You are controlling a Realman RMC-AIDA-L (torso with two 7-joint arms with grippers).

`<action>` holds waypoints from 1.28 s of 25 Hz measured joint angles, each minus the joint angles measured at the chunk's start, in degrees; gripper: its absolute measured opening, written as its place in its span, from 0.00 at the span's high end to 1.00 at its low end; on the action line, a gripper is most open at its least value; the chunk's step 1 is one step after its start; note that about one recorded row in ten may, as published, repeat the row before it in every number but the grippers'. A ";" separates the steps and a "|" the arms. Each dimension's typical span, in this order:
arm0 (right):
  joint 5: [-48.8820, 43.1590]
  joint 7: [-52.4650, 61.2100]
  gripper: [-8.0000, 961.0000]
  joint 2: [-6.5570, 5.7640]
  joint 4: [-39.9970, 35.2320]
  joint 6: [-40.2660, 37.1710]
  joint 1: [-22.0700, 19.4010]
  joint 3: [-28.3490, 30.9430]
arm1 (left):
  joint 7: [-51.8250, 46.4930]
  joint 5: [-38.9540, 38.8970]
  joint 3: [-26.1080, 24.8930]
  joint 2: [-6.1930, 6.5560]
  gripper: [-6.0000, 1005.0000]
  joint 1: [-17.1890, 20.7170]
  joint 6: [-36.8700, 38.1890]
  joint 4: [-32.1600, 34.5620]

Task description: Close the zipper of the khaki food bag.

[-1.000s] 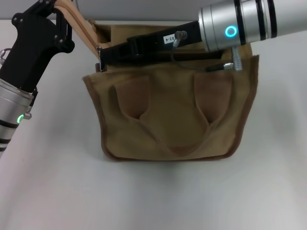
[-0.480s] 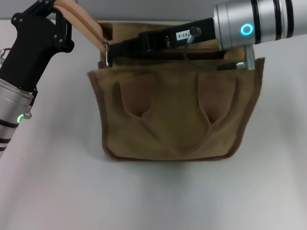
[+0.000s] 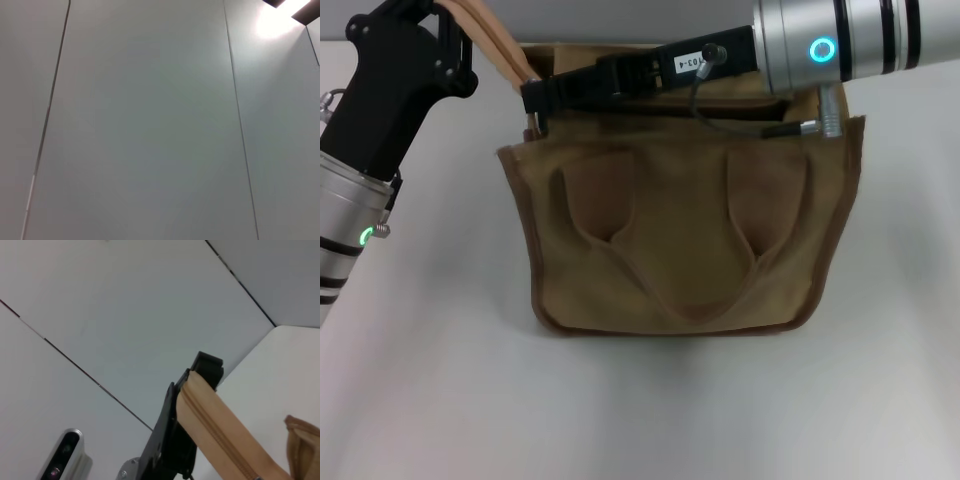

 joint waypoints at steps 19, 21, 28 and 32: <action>-1.82 1.45 0.95 0.02 -0.52 1.92 1.28 -1.07 | -0.55 0.03 -0.24 0.00 0.90 -1.24 0.61 0.60; -2.11 1.27 0.98 -0.05 -0.61 1.58 1.13 -0.82 | -0.54 0.04 -0.52 -0.01 0.90 -1.31 0.49 0.63; -1.72 1.50 0.99 -0.56 -0.21 0.18 0.68 0.97 | -0.57 0.03 -0.88 0.00 0.90 -1.93 0.08 1.06; -1.59 1.68 0.86 -0.57 -0.13 0.43 0.78 1.29 | -0.51 0.02 -0.88 0.00 0.90 -2.13 0.13 1.06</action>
